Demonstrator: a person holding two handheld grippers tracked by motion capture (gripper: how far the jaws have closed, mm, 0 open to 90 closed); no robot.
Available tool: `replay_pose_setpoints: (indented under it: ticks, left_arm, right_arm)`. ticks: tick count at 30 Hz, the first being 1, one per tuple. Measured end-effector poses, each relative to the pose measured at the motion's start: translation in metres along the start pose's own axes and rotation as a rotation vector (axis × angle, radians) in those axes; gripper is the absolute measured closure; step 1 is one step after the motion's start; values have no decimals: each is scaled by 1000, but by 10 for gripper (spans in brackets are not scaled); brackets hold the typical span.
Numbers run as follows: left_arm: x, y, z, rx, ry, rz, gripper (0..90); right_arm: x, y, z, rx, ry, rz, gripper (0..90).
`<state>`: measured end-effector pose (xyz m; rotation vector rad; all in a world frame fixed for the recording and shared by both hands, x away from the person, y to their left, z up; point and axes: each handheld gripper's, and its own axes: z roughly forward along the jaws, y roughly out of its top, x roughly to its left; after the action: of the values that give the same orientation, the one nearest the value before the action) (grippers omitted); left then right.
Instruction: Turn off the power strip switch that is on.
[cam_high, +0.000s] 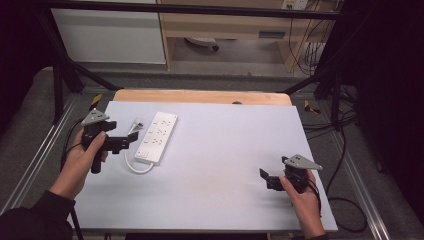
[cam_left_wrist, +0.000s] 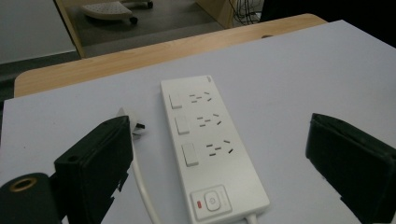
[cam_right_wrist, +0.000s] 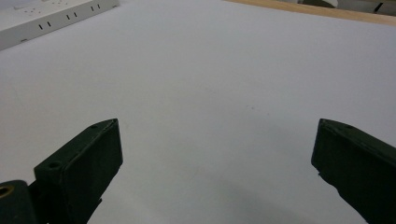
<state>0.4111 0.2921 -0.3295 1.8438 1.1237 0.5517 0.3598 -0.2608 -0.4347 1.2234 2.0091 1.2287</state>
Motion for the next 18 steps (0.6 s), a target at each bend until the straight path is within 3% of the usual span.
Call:
replay_pose_setpoints:
  ticks: [12, 18]
  left_arm:
    - [10, -19, -20, -16, 21, -39, 75]
    - [9, -30, -30, -33, 21, -60, 79]
  right_arm:
    - [0, 0, 1, 3, 1, -1, 24]
    - [0, 0, 1, 6, 0, 2, 24]
